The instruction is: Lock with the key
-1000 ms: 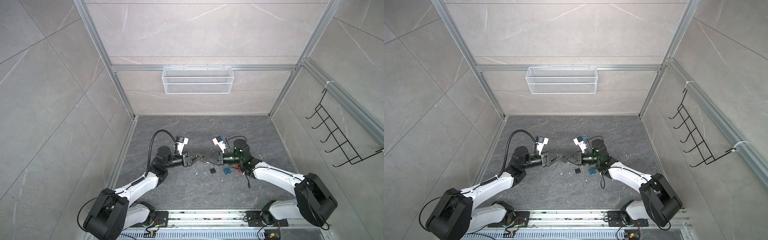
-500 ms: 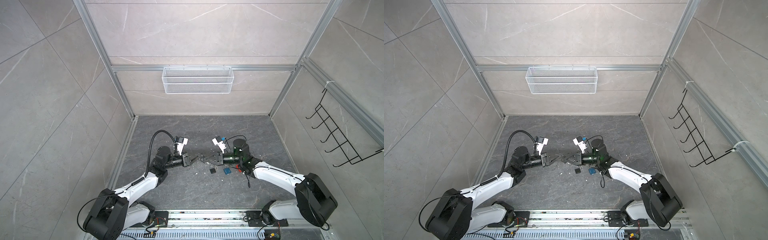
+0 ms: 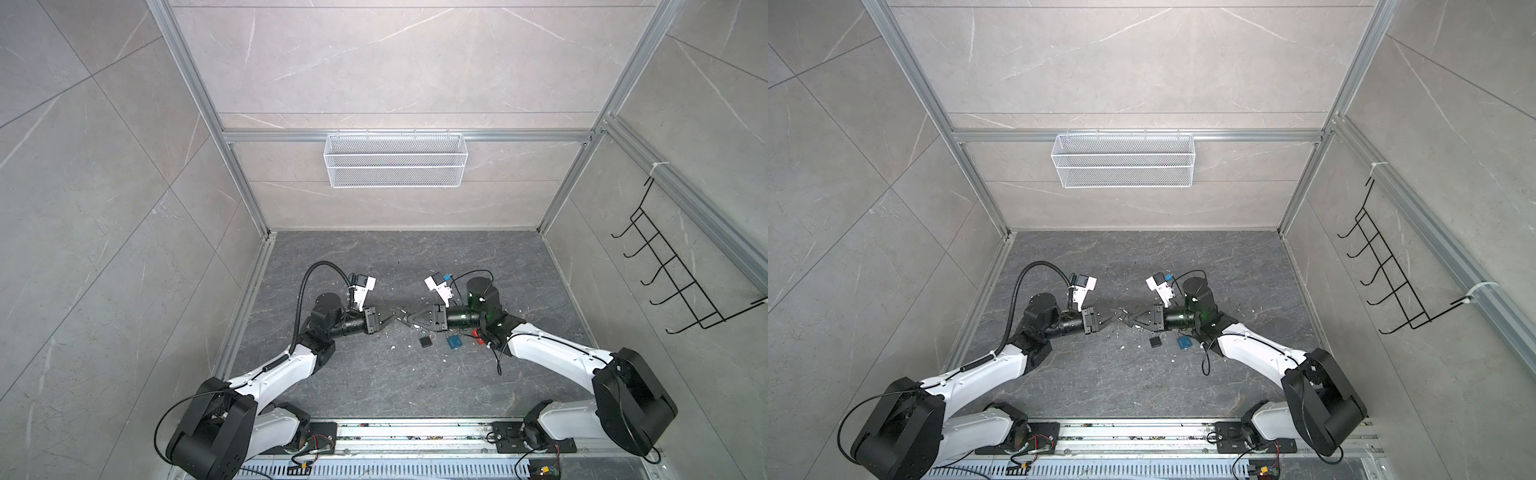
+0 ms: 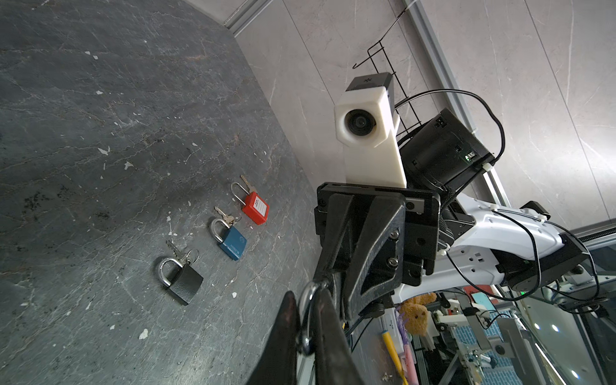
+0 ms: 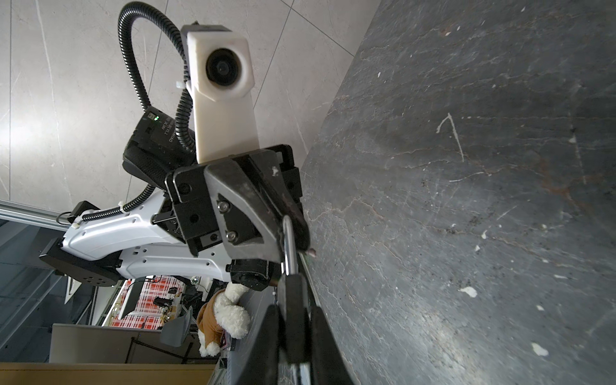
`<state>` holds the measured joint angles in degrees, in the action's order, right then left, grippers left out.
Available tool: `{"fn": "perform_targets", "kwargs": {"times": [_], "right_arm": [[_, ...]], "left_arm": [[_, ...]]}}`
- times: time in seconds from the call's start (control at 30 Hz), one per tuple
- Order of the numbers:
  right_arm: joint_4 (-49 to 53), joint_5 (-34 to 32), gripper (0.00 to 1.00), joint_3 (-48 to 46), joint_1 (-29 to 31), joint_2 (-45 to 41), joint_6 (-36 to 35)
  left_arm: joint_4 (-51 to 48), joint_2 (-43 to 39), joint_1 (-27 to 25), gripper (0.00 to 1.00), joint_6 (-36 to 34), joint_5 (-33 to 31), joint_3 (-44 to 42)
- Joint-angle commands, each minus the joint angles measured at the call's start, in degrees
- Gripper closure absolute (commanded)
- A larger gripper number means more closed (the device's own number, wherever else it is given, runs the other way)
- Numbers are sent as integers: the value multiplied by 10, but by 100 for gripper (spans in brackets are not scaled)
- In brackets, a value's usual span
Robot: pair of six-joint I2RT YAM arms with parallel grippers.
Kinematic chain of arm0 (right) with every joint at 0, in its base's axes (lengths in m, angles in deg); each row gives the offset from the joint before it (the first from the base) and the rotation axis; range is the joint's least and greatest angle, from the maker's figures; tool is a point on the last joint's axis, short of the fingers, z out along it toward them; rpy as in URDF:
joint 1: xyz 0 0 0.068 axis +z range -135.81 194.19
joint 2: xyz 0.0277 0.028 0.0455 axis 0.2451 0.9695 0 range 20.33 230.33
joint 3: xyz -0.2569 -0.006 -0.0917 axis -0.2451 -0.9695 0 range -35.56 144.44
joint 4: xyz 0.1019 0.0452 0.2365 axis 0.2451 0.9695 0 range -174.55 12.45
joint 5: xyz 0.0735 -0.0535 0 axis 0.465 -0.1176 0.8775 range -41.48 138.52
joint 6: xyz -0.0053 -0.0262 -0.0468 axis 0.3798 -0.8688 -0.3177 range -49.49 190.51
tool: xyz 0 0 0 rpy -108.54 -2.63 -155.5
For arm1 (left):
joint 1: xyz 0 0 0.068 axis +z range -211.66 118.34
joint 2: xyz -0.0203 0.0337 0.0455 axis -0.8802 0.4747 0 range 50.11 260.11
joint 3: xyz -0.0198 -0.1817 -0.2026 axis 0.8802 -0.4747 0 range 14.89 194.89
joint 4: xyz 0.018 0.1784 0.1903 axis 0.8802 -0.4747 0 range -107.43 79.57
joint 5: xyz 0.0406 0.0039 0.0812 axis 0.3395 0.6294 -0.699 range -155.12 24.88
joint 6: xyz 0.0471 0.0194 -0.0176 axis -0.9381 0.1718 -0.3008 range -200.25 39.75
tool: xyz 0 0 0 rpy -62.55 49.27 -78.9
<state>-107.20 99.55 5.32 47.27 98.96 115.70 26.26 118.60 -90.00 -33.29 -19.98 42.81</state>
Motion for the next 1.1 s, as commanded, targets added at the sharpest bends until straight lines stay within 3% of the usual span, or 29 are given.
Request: {"fn": "perform_targets", "kwargs": {"times": [0.0,0.4,0.5,0.8,0.93,1.07], "right_arm": [[10,0,100,16,-2,-11,-2],[31,-1,100,12,-4,-28,-14],[31,-2,100,12,-4,-27,-14],[28,0,100,11,-3,-20,-15],[30,-4,100,10,-4,-23,-16],[28,-4,100,10,-3,-21,-16]], "left_arm": [[27,-19,-2,97,-16,0,-7],[2,-26,-2,100,-28,-5,-1],[2,-25,-1,95,-27,-6,-2],[-1,-30,-1,100,-27,-14,-8],[-7,-26,-1,79,-30,-17,-2],[-4,-19,-1,79,-29,-18,0]]}}
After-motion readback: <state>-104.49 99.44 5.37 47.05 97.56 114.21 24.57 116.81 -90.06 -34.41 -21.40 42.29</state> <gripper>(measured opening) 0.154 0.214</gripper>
